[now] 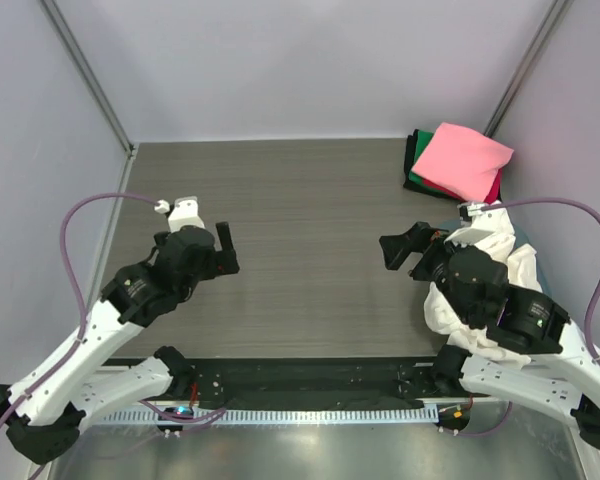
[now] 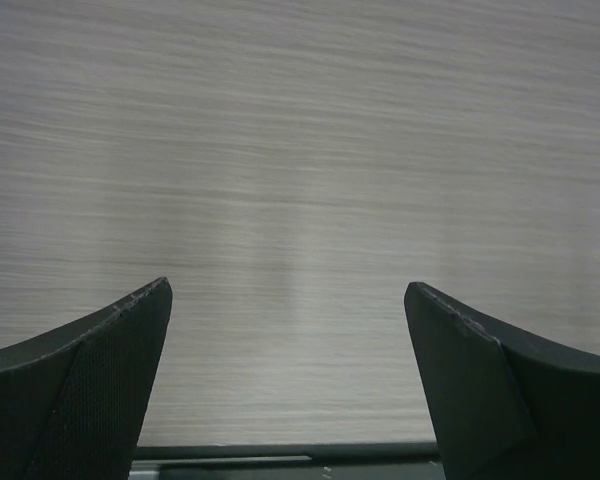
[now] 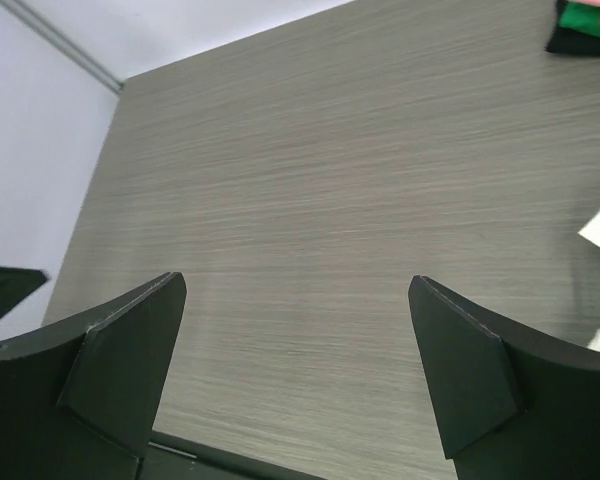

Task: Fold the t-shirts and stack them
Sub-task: Grab the tshirt from the pile, then move the tshirt to the center of the board, then flatten the tshirt out

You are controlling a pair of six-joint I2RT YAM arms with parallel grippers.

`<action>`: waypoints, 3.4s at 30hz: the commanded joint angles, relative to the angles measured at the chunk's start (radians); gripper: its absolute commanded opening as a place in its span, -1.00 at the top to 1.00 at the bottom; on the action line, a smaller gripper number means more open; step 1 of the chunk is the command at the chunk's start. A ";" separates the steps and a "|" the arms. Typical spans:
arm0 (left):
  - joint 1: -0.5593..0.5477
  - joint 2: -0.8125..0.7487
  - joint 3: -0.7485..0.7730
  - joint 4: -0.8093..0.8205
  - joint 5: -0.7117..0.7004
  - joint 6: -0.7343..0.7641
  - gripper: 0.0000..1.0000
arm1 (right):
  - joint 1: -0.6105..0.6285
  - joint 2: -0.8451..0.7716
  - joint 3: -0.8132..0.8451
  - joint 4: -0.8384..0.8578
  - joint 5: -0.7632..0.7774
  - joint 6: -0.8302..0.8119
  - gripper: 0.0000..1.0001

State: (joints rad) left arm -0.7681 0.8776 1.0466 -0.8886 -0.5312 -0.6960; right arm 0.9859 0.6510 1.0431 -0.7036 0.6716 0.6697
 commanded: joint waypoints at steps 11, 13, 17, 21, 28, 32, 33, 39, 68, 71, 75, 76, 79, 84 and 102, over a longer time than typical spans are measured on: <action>0.035 0.060 -0.053 -0.119 -0.162 0.113 -0.99 | -0.471 0.375 0.192 -0.319 -0.239 0.002 -0.99; 0.035 0.054 -0.059 -0.110 -0.147 0.118 -0.99 | -0.554 0.375 0.202 -0.336 -0.207 -0.011 -0.99; 0.036 -0.012 -0.083 -0.084 -0.127 0.122 -0.99 | -0.890 0.390 0.166 -0.335 -0.220 -0.108 -0.99; 0.036 -0.037 -0.088 -0.079 -0.133 0.119 -0.99 | -1.104 0.432 0.039 -0.277 -0.363 -0.153 -0.98; 0.035 -0.042 -0.089 -0.085 -0.151 0.112 -0.99 | -1.142 0.432 -0.116 -0.188 -0.412 -0.156 -0.75; 0.036 -0.045 -0.088 -0.090 -0.161 0.107 -0.99 | -1.142 0.423 -0.170 -0.155 -0.454 -0.157 -0.21; 0.036 -0.045 -0.088 -0.090 -0.162 0.105 -0.99 | -1.142 0.418 -0.161 -0.157 -0.454 -0.157 0.03; 0.035 -0.052 -0.089 -0.092 -0.171 0.102 -0.99 | -1.142 0.392 -0.056 -0.192 -0.532 -0.147 0.98; 0.036 -0.101 -0.092 -0.107 -0.210 0.078 -0.99 | -0.783 0.518 0.266 -0.010 -0.768 0.054 -0.99; 0.036 -0.117 -0.092 -0.102 -0.205 0.076 -1.00 | -0.813 0.486 0.155 -0.010 -0.731 0.057 -0.99; 0.036 -0.106 -0.092 -0.098 -0.199 0.079 -1.00 | -0.803 0.470 0.088 0.010 -0.791 0.060 -0.99; 0.038 -0.097 -0.092 -0.099 -0.199 0.078 -0.99 | -0.791 0.460 0.071 0.021 -0.822 0.062 -1.00; 0.038 -0.077 -0.089 -0.102 -0.197 0.076 -0.99 | -0.705 0.434 0.000 0.073 -0.819 0.062 -0.99; 0.038 -0.051 -0.085 -0.111 -0.178 0.061 -0.99 | -0.534 0.464 -0.113 0.098 -0.764 0.062 -0.96; 0.039 0.018 -0.188 -0.055 -0.004 -0.158 -0.99 | -0.374 0.587 -0.080 -0.203 -0.121 0.077 -0.99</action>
State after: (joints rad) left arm -0.7326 0.9279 0.8520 -0.9703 -0.5377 -0.8116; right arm 0.6189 1.2701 0.9371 -0.8108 0.3710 0.7338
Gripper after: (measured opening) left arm 0.996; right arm 0.996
